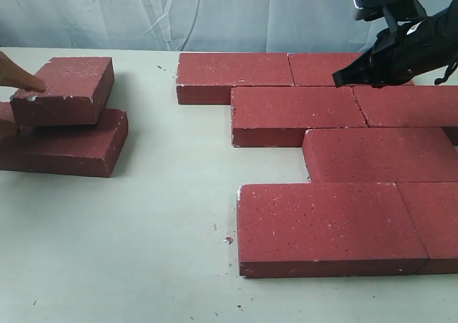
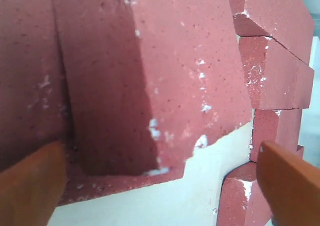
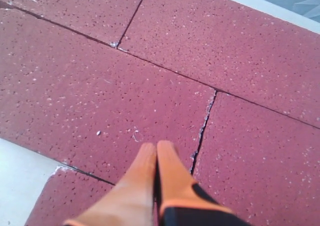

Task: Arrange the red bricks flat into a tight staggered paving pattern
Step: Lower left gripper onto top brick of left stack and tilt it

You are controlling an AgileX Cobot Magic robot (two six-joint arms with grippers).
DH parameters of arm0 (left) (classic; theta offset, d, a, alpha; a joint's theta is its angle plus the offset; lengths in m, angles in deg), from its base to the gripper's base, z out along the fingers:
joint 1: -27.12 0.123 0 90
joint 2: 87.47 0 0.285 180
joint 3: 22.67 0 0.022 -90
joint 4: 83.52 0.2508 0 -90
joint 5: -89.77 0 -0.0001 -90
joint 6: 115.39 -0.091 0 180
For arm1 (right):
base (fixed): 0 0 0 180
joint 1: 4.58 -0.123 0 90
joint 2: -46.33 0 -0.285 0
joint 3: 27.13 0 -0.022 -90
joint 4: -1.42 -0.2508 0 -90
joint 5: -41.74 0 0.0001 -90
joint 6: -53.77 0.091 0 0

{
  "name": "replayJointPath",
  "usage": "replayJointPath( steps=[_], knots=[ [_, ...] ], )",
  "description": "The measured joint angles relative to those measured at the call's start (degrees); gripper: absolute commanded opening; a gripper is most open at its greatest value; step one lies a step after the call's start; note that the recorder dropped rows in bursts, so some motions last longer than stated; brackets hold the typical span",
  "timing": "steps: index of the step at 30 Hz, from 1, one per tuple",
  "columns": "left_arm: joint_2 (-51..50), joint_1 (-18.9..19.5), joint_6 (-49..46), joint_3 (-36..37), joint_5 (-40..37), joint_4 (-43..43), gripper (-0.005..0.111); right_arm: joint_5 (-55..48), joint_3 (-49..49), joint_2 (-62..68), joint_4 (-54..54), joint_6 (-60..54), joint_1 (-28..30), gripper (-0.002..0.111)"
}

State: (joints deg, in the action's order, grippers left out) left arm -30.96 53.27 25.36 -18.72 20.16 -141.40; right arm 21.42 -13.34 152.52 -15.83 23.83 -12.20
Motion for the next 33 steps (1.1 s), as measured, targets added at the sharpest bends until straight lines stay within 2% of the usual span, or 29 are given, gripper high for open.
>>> replayJointPath(
  steps=[6,9,12,19,28,30,33],
  knots=[
    [0.00,-2.01,-0.14,0.00,0.00,-1.04,0.095,0.00,0.00,0.00,0.00,0.00,0.00,-0.001],
    [0.00,-2.24,-0.14,0.00,0.00,-1.04,0.086,0.00,0.00,0.00,0.00,0.00,0.00,-0.001],
    [0.00,-2.24,-0.14,0.00,0.00,-1.04,0.065,0.00,0.00,0.00,0.00,0.00,0.00,-0.001],
    [0.00,-2.29,-0.19,0.00,0.00,-1.04,0.001,0.00,0.00,0.00,0.00,0.00,0.00,-0.001],
    [0.10,-2.29,-0.83,0.00,0.00,-1.36,0.010,0.00,0.00,0.00,0.00,0.00,0.00,-0.001],
    [0.83,-2.29,-0.83,-0.13,0.00,-0.69,0.009,0.00,0.00,0.00,0.00,0.00,0.00,-0.001],
    [2.88,-2.29,-1.50,-0.41,0.07,0.06,0.000,0.00,0.00,0.00,0.00,0.00,0.00,-0.001]
  ],
)
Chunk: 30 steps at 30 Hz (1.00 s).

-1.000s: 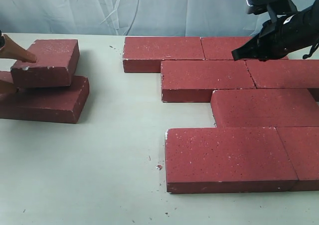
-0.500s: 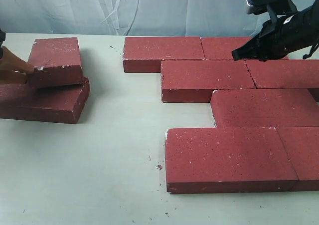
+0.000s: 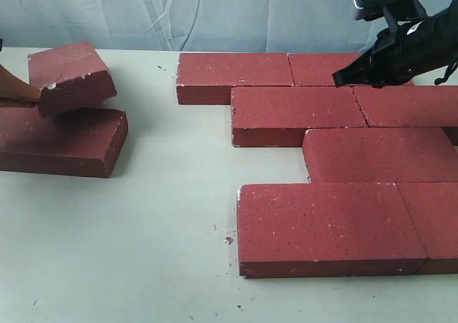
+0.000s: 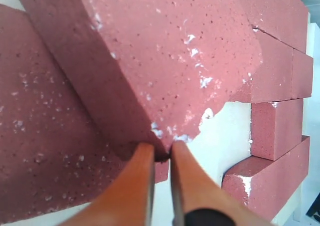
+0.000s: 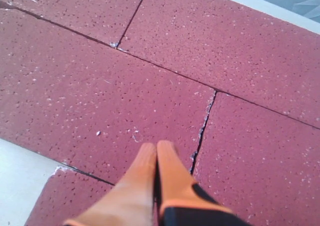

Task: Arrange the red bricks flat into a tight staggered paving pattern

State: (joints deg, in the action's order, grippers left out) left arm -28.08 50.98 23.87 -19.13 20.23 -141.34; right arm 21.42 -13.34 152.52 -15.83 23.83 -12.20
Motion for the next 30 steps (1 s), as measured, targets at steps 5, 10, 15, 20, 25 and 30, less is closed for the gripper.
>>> replayJointPath(
  steps=[5,10,15,20,25,30],
  knots=[
    [4.10,0.00,-1.26,-0.29,0.00,-0.11,0.000,0.22,0.00,0.00,0.00,0.00,0.00,-0.001],
    [7.74,-0.96,-1.47,-0.29,0.00,0.14,0.000,0.33,0.00,0.00,0.00,0.00,0.00,-0.001],
    [11.00,-5.97,-3.53,-0.05,0.00,2.89,0.000,0.56,0.00,0.00,0.00,0.00,0.00,-0.001],
    [12.07,-13.82,-6.90,0.18,-0.19,2.89,0.000,0.56,0.00,0.00,0.00,0.00,0.00,-0.001],
    [12.07,-21.10,-8.17,1.44,-0.32,3.51,0.000,0.56,0.00,0.00,0.00,0.00,0.00,-0.001],
    [11.86,-24.01,-8.13,2.92,-0.33,8.34,0.010,0.56,0.00,0.00,-0.83,0.00,0.00,-0.001]
  ],
)
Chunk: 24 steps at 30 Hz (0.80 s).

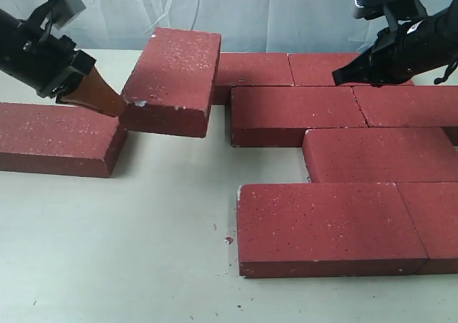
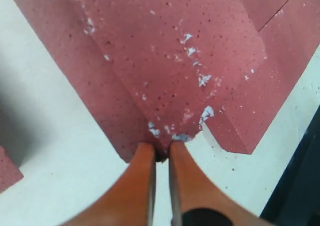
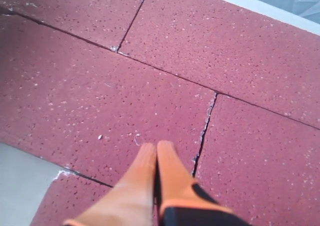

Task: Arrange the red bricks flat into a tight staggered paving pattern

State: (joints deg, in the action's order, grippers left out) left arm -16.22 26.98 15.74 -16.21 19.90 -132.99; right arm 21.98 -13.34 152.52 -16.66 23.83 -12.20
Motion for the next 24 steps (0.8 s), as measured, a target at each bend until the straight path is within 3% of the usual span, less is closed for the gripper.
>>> replayJointPath(
  steps=[2,3,5,6,8,11,13,15,17,21,24],
  knots=[
    [-0.10,0.00,0.62,0.81,0.01,1.75,0.036,0.00,0.00,0.00,-0.24,0.00,0.00,-0.001],
    [-0.10,0.00,0.70,1.27,0.01,2.28,0.058,0.00,0.00,0.00,-0.34,0.00,0.00,-0.001],
    [-0.10,0.00,0.86,2.09,0.01,3.28,0.079,0.00,0.00,0.00,-0.48,0.00,0.00,-0.001],
    [-0.10,0.00,1.06,2.39,0.01,3.71,0.087,0.00,0.00,0.00,-0.48,0.00,0.00,-0.001],
    [-0.10,0.00,2.08,2.51,0.01,5.15,0.091,-0.11,0.00,0.00,-0.48,0.00,0.00,-0.001],
    [-0.10,0.00,5.58,2.59,0.01,8.02,0.080,-0.22,0.00,0.00,-0.79,0.00,0.00,-0.001],
    [-0.10,0.00,6.09,2.63,1.85,8.67,0.064,-0.64,0.00,0.00,-2.04,0.00,0.00,-0.001],
    [-0.10,-0.38,6.35,2.63,5.09,8.77,0.024,-1.67,0.00,0.00,-2.58,-1.21,-1.30,-0.001],
    [-0.10,-1.66,6.46,2.73,7.18,8.66,0.000,-2.48,0.00,0.00,-2.91,-2.75,-4.17,-0.001],
    [-0.10,-3.98,5.61,6.31,7.29,14.41,0.000,-2.24,0.00,0.09,-3.17,-6.96,-12.35,-0.001],
    [-0.10,-4.44,-2.46,10.62,7.29,14.48,0.000,6.92,-0.16,0.52,-3.30,-8.61,-16.71,-0.001]
  ],
)
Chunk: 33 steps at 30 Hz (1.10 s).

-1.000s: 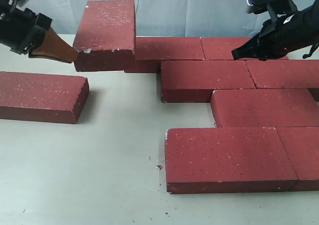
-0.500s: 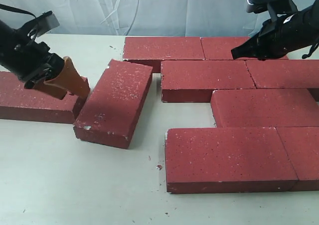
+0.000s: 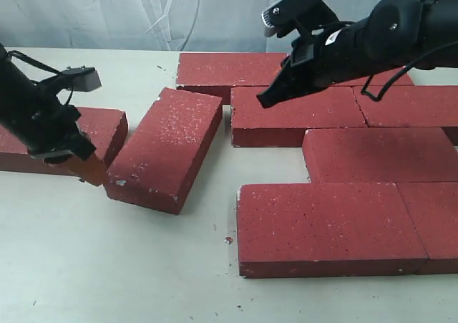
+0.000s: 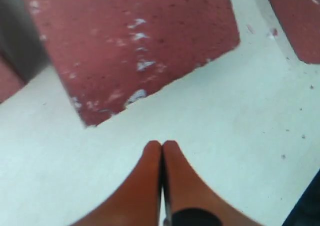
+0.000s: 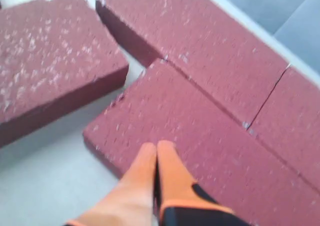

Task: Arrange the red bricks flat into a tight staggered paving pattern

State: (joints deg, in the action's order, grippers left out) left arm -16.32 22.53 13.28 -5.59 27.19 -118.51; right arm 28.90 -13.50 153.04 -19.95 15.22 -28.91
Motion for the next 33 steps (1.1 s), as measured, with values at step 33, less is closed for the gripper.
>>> replayJointPath(
  steps=[33],
  knots=[
    [-4.67,-6.20,-18.07,4.66,2.19,-3.57,0.000,-49.61,-71.81,50.02,-15.00,-34.66,4.46,-0.001]
  ],
)
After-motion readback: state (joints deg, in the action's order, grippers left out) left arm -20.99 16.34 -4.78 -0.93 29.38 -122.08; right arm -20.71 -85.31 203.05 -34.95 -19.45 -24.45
